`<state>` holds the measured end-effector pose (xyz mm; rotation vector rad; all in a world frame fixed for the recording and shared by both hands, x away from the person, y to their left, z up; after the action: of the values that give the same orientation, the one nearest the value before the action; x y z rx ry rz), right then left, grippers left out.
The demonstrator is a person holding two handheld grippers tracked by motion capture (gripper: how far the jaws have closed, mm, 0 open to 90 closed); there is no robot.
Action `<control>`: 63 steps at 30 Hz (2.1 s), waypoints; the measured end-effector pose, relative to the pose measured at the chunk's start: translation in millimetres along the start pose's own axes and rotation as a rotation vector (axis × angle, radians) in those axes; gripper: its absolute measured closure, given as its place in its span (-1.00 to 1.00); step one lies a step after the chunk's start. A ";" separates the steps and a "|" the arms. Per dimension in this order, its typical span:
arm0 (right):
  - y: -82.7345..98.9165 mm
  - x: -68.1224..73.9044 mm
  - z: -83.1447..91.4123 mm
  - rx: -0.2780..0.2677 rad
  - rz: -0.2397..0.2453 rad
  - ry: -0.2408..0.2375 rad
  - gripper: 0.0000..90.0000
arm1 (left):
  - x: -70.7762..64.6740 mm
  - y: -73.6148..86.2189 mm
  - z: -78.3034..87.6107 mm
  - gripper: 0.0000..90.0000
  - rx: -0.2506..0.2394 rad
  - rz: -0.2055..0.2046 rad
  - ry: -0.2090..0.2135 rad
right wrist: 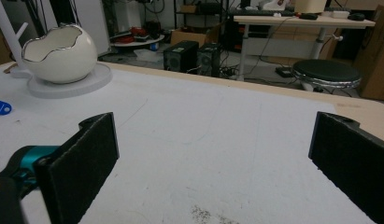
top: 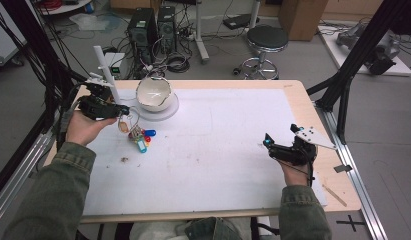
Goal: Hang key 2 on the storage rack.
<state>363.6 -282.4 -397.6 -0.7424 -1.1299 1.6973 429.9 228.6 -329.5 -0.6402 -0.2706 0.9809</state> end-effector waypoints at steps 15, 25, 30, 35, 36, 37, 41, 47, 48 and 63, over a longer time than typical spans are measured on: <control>-0.3 -1.2 1.4 -0.004 -0.008 -0.001 -0.99 | 4.5 -18.3 20.1 0.82 -0.029 -0.006 -0.003; -0.3 -0.6 0.7 -0.004 -0.005 -0.001 -0.99 | 11.5 -24.3 32.8 0.82 -0.058 0.012 -0.004; -0.4 -1.0 0.8 -0.005 -0.003 -0.001 -0.99 | 17.1 -26.7 38.9 0.82 -0.065 0.017 -0.012; -0.4 -1.2 0.8 -0.006 -0.001 0.000 -0.99 | 22.6 -30.1 44.4 0.82 -0.071 0.027 -0.021; -0.3 -1.1 0.8 -0.005 -0.002 -0.001 -0.99 | 23.6 -30.5 45.3 0.82 -0.069 0.027 -0.021; -0.3 -1.1 0.8 -0.005 -0.002 -0.001 -0.99 | 24.3 -30.9 46.5 0.82 -0.071 0.028 -0.020; -0.3 -1.1 0.5 -0.004 -0.003 -0.002 -0.99 | 28.8 -31.2 51.8 0.82 -0.094 0.041 -0.020; -0.4 -1.1 0.5 -0.005 -0.002 -0.002 -0.99 | 39.7 -30.9 57.8 0.82 -0.093 0.057 -0.034; -0.3 -0.7 0.6 -0.003 -0.005 -0.003 -0.99 | 41.7 -31.4 58.8 0.82 -0.094 0.061 -0.033; 0.3 0.4 -0.6 0.003 0.003 -0.003 -0.99 | 70.2 -34.3 64.3 0.82 -0.121 0.111 -0.025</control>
<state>363.9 -281.8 -398.1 -0.7398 -1.1283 1.7029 460.1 298.3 -262.6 -0.7606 -0.3210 1.0850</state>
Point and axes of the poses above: each handheld gripper's, and its own axes: z roughly backward along the jaws, y roughly out of its underside, x roughly to its left, the point moved 5 cm from there along -z, roughly forward along the jaws, and after that the axes turned 9 degrees about x, right-handed, at the moved point
